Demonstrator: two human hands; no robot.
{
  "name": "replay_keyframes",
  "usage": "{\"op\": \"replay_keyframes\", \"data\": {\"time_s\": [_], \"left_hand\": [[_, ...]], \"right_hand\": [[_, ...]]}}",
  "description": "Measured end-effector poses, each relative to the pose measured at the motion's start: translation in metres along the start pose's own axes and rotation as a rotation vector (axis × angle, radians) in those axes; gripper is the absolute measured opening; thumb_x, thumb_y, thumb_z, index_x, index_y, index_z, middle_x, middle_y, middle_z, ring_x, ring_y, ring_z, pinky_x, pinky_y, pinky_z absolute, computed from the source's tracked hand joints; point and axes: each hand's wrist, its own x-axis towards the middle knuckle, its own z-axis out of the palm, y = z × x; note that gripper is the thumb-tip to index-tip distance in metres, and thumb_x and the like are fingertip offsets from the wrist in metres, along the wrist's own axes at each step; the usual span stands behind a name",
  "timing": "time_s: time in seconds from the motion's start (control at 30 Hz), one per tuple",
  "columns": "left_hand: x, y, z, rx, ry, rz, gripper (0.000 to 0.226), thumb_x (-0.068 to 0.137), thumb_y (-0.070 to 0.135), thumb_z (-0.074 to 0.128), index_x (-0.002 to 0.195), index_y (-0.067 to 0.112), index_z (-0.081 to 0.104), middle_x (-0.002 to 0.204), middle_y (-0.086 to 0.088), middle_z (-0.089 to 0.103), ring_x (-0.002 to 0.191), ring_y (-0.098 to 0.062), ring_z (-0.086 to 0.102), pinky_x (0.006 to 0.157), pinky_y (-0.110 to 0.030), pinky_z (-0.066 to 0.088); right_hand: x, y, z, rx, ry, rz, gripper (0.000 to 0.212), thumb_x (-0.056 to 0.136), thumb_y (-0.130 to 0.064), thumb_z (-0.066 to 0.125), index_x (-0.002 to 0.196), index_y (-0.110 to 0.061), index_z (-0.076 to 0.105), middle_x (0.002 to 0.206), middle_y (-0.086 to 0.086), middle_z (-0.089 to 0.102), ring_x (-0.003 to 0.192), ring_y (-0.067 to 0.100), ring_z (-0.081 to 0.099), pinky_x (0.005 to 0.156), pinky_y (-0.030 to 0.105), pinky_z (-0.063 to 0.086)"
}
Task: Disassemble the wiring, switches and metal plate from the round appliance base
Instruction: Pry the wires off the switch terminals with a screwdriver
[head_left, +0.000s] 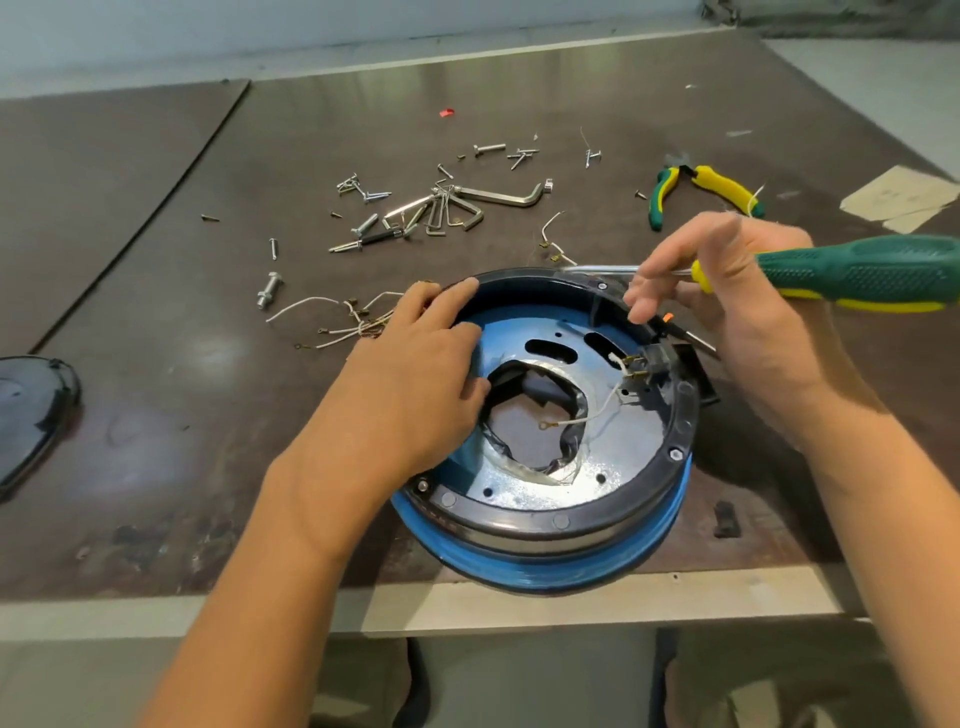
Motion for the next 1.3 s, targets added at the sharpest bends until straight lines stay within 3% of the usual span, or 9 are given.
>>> {"op": "replay_keyframes", "data": {"time_s": [0.2,0.3,0.4,0.5,0.63,0.83,0.97,1.07,1.3], "left_hand": [[-0.033,0.034,-0.007,0.311,-0.088,-0.232,0.033,0.102,0.036,0.044,0.123,0.011,0.05,0.138,-0.012,0.029,0.123,-0.036,0.032,0.078,-0.035,0.052],[-0.053,0.047,-0.021,0.398,-0.053,-0.301,0.034,0.099,0.052,0.035,0.106,0.021,0.047,0.1,-0.004,0.03,0.09,-0.026,0.033,0.05,-0.028,0.029],[-0.058,0.04,-0.032,0.374,0.02,-0.372,0.044,0.092,0.062,0.022,0.111,0.028,0.043,0.098,-0.004,0.036,0.083,-0.027,0.042,0.058,-0.034,0.032],[-0.039,0.024,-0.027,0.242,0.123,-0.29,0.046,0.091,0.06,0.037,0.13,0.036,0.046,0.128,-0.01,0.043,0.118,-0.035,0.045,0.081,-0.046,0.042],[0.002,0.011,-0.012,-0.175,0.082,-0.034,0.053,0.095,0.046,0.053,0.145,0.038,0.037,0.155,-0.002,0.027,0.146,-0.021,0.023,0.117,-0.055,0.02],[0.004,0.009,0.001,-0.085,0.143,-0.036,0.056,0.094,0.043,0.054,0.142,0.044,0.025,0.142,0.004,0.04,0.121,-0.028,0.046,0.09,-0.045,0.047],[-0.007,0.012,0.002,0.081,0.084,-0.112,0.067,0.096,0.046,0.049,0.148,0.052,0.007,0.147,-0.002,0.034,0.12,-0.035,0.046,0.075,-0.042,0.043],[-0.014,0.013,-0.002,0.129,0.067,-0.158,0.067,0.098,0.053,0.041,0.15,0.052,-0.001,0.137,-0.008,0.04,0.114,-0.036,0.05,0.067,-0.038,0.033],[-0.016,0.017,-0.01,0.157,-0.006,-0.289,0.066,0.098,0.055,0.041,0.153,0.042,0.007,0.128,-0.015,0.041,0.107,-0.033,0.049,0.07,-0.039,0.037]], "right_hand": [[0.004,-0.006,-0.002,0.086,0.121,0.052,0.045,0.096,-0.056,0.06,0.083,-0.015,0.073,0.078,0.031,0.065,0.071,0.031,0.07,0.077,0.036,0.058],[0.002,-0.006,0.002,0.085,0.109,0.067,0.048,0.095,-0.054,0.06,0.084,-0.009,0.072,0.081,0.033,0.065,0.074,0.031,0.07,0.079,0.04,0.06],[-0.001,-0.009,0.006,0.107,0.075,0.093,0.053,0.095,-0.055,0.059,0.087,-0.004,0.069,0.08,0.027,0.068,0.078,0.033,0.07,0.08,0.039,0.061],[-0.002,-0.011,0.01,0.128,0.046,0.117,0.049,0.096,-0.055,0.059,0.088,-0.008,0.071,0.077,0.019,0.07,0.08,0.036,0.071,0.085,0.046,0.061],[-0.003,-0.009,0.023,0.126,0.024,0.138,0.041,0.095,-0.053,0.063,0.081,-0.016,0.072,0.077,0.015,0.072,0.073,0.03,0.07,0.091,0.058,0.059],[-0.005,-0.002,0.033,0.072,0.044,0.127,0.039,0.1,-0.046,0.062,0.086,-0.011,0.071,0.079,0.016,0.073,0.087,0.039,0.074,0.092,0.057,0.058],[-0.002,-0.009,0.032,0.269,0.064,0.156,0.032,0.092,-0.048,0.069,0.082,-0.019,0.074,0.074,0.011,0.073,0.082,0.031,0.073,0.085,0.044,0.061],[0.001,-0.013,0.025,0.317,0.057,0.183,0.026,0.095,-0.037,0.071,0.08,-0.015,0.071,0.069,0.009,0.07,0.079,0.032,0.069,0.086,0.051,0.059],[0.004,-0.013,0.006,0.194,0.03,0.193,0.013,0.092,-0.015,0.056,0.086,-0.01,0.067,0.062,0.008,0.069,0.072,0.028,0.069,0.08,0.041,0.058]]}}
